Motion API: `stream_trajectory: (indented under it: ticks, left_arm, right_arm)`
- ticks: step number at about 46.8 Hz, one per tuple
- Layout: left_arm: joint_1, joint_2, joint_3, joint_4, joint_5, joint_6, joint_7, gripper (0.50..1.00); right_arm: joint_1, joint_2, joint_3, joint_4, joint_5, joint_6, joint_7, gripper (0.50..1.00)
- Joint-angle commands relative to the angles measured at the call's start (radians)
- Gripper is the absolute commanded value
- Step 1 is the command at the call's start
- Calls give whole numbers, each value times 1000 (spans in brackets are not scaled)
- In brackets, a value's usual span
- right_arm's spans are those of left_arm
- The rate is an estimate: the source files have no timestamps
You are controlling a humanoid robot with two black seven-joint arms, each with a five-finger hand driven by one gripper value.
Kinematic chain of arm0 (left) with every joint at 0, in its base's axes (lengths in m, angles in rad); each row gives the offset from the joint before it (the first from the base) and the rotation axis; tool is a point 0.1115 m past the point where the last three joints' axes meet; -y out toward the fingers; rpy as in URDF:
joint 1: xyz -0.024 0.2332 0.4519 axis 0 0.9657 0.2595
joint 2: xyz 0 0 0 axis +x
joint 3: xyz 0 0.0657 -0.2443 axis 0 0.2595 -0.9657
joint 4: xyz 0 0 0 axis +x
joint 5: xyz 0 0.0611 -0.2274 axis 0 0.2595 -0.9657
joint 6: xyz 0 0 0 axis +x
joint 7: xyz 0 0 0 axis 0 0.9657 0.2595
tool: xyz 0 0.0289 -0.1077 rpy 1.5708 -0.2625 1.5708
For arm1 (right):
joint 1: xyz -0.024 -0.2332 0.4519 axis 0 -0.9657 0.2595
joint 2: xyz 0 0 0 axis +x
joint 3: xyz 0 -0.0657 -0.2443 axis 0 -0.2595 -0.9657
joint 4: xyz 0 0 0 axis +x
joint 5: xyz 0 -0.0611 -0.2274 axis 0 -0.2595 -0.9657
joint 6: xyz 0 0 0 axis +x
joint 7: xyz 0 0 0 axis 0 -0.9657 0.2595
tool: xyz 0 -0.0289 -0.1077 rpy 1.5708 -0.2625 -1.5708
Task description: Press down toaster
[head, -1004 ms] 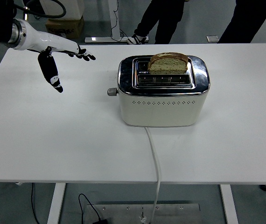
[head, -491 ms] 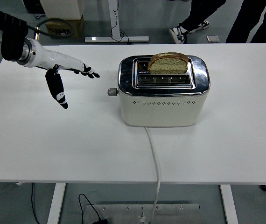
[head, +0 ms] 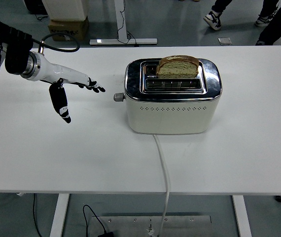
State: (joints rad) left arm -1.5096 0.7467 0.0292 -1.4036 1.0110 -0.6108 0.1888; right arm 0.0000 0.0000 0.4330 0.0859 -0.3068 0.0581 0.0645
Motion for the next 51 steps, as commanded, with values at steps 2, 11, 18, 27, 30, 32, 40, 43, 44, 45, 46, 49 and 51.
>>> stream_trajectory:
  ticks: [2,11,18,27,30,32,40,43,44,45,46,49,51]
  left_arm:
    - [0,-1,0,2,1,0,-6,1000]
    - [31,-9,-2,2,1,0,-8,1000]
    - [51,-7,-2,3,1,0,-8,1000]
    - [46,-1,-9,6,-9,0,-9,1000]
    - [40,0,-15,8,-14,0,-9,1000]
    - [40,2,-25,9,-14,0,-9,1000]
    - [40,-4,-46,18,-14,0,-9,1000]
    - [46,-9,-48,29,-14,0,-9,1000]
    - [48,-10,-46,32,-14,3,-11,1000]
    - [51,-13,-46,35,-14,11,-11,1000]
    - [51,-18,-46,37,-14,19,-11,1000]
    - [60,-26,-46,48,-15,48,-12,1000]
    - [69,-29,-46,52,-14,63,-17,1000]
  right_arm:
    - [0,0,0,0,0,0,0,1000]
    - [0,0,0,0,0,0,0,998]
    - [0,0,1,0,0,0,0,998]
    - [0,0,1,0,0,0,0,1000]
    - [0,0,0,0,0,0,0,998]
    - [0,0,0,0,0,0,0,998]
    - [0,0,1,0,0,0,0,998]
    - [0,0,0,0,0,0,0,998]
    - [0,0,1,0,0,0,0,998]
    - [0,0,0,0,0,0,0,998]
    - [0,0,1,0,0,0,0,1000]
    - [0,0,0,0,0,0,0,998]
    - [0,0,0,0,0,0,0,998]
